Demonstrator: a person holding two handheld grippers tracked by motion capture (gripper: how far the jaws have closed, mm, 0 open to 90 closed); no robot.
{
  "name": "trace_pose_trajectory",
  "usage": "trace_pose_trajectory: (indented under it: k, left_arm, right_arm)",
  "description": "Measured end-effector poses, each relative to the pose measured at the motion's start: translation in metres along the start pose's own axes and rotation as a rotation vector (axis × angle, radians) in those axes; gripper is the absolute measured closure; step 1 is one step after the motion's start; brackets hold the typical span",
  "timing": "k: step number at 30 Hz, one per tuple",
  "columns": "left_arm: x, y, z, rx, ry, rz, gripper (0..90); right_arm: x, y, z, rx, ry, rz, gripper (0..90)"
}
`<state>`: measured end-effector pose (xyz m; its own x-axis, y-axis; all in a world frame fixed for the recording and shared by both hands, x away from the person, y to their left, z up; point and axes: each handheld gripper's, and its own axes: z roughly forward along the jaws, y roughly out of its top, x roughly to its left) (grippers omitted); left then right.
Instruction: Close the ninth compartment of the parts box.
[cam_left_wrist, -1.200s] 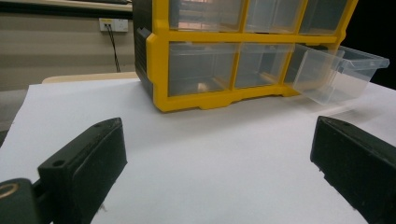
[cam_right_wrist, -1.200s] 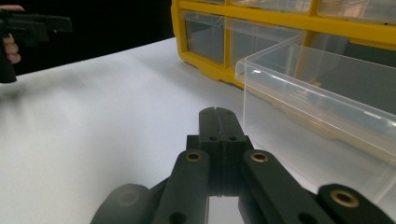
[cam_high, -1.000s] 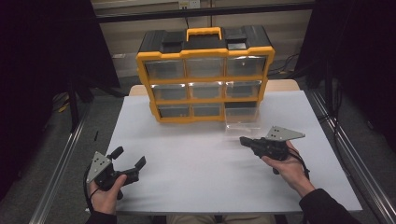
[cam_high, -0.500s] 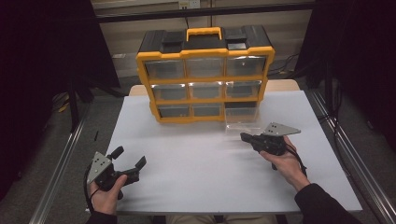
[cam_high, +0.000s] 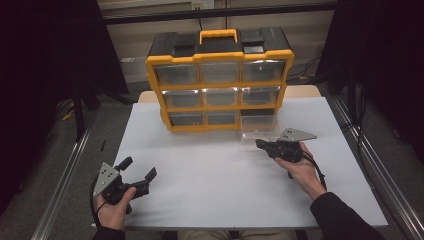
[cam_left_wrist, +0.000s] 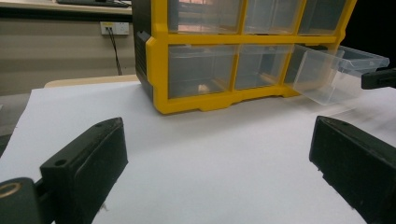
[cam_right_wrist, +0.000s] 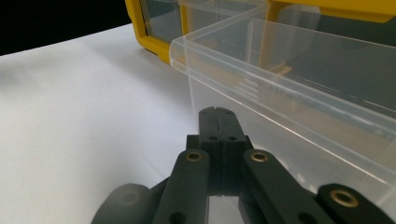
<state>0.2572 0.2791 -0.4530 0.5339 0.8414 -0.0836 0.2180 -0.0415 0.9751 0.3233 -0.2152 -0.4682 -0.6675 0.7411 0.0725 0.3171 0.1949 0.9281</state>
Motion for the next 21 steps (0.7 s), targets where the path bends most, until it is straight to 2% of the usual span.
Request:
trace_pose_trajectory:
  k: [13,21]
  left_arm:
    - [-0.0007,0.0,0.0006,-0.006,0.002,-0.007,4.1]
    - [-0.0008,0.0,0.0009,-0.011,0.003,-0.014,4.1]
  right_arm:
    - [-0.0073,-0.0034,0.0045,0.022,-0.035,0.009,90.0]
    - [-0.0072,-0.0038,0.0065,0.023,-0.037,0.003,90.0]
